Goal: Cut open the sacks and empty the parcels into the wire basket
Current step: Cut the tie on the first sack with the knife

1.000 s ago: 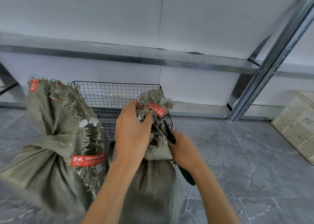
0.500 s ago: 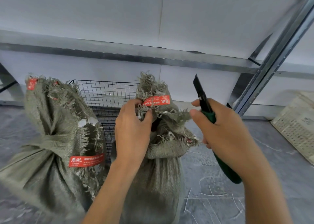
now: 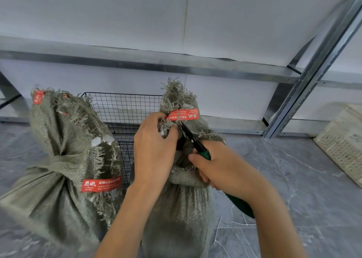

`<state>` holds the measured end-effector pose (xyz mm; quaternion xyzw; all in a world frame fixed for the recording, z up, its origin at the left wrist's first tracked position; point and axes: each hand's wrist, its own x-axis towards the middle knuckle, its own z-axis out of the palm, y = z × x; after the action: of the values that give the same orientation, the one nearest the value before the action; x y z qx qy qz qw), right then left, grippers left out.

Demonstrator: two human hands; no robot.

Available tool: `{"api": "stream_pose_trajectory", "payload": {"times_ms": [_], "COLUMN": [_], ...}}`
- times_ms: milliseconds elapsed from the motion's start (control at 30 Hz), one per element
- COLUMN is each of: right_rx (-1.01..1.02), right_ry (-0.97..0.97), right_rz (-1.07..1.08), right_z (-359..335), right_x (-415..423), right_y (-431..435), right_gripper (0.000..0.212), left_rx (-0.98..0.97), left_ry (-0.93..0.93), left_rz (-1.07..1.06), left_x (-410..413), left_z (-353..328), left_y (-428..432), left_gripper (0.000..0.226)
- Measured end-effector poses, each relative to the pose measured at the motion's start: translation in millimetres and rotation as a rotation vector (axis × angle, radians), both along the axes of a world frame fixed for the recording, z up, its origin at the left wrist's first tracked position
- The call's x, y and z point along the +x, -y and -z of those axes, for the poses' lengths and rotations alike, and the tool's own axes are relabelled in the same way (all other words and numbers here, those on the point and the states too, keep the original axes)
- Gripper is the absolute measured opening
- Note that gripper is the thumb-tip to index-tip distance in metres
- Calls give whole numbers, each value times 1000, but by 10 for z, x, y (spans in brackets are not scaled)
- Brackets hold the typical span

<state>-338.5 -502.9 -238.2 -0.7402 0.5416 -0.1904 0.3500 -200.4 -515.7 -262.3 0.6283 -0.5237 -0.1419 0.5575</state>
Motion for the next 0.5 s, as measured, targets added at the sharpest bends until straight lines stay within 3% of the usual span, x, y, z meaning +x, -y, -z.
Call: {"api": "stream_pose_trajectory", "payload": {"times_ms": [500], "right_rx": [-61], "right_ry": [8], "right_rz": [13], "right_z": [70], "right_x": [10], "right_y": [58], "right_gripper": [21], "left_rx": [-46], "left_ry": [53], "left_rz": [8], "left_x": [-21], "left_z": [-18], "left_y": [-18], "left_gripper": [21]}}
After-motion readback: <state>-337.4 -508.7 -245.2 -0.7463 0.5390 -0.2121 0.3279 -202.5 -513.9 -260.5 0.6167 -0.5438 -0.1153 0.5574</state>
